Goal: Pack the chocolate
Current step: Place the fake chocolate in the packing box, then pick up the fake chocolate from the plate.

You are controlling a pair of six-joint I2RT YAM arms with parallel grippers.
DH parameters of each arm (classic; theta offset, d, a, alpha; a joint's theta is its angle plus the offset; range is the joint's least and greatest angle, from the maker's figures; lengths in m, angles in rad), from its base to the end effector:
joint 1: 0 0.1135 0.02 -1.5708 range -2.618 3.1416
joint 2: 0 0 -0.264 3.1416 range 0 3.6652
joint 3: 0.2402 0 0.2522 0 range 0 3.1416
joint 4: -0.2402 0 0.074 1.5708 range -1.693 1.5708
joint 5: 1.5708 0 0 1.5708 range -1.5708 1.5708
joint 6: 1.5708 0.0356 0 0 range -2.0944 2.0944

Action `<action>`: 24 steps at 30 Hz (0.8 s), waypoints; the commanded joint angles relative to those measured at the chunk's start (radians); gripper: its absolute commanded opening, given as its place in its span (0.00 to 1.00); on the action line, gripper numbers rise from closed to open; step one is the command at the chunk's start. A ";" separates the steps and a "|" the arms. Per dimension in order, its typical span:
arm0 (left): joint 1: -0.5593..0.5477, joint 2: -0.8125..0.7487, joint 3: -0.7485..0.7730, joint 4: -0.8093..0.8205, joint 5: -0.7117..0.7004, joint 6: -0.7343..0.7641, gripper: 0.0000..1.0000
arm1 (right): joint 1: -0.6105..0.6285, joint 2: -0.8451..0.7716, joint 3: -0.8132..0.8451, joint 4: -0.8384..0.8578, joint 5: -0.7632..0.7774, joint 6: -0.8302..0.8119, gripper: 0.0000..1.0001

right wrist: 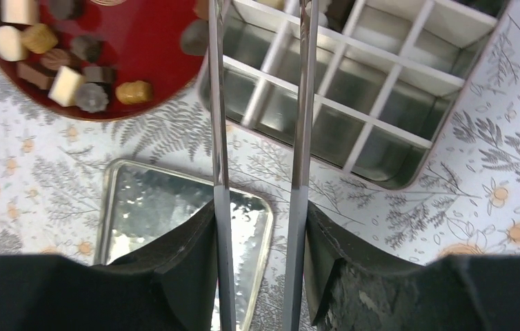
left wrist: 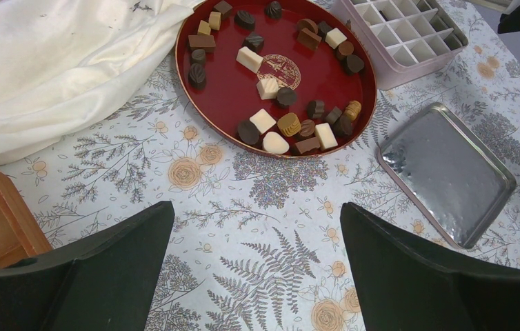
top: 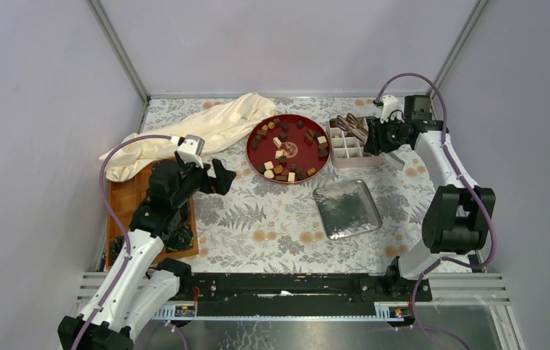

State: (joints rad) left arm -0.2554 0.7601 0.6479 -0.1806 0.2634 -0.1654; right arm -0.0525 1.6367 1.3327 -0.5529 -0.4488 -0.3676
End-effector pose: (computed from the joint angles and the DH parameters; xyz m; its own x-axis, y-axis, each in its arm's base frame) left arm 0.1743 -0.0551 0.2963 -0.3553 -0.0715 -0.9320 0.4325 0.8713 -0.2318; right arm 0.3588 -0.0034 0.2807 -0.6194 -0.2917 -0.7289 -0.4919 0.8678 0.0707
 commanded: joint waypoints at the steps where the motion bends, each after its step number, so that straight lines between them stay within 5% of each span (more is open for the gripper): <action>1: -0.001 -0.010 -0.001 0.028 0.006 0.001 0.99 | 0.008 -0.101 -0.026 0.077 -0.175 -0.016 0.49; 10: -0.001 -0.004 -0.002 0.028 -0.002 0.003 0.99 | 0.140 -0.104 -0.051 0.045 -0.280 -0.112 0.48; 24: 0.000 -0.004 -0.003 0.028 -0.004 0.006 0.99 | 0.310 0.002 -0.020 -0.039 -0.118 -0.209 0.47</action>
State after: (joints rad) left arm -0.2554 0.7601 0.6479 -0.1806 0.2626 -0.1654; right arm 0.2207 1.6173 1.2739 -0.5735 -0.6094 -0.5327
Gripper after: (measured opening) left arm 0.986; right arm 0.480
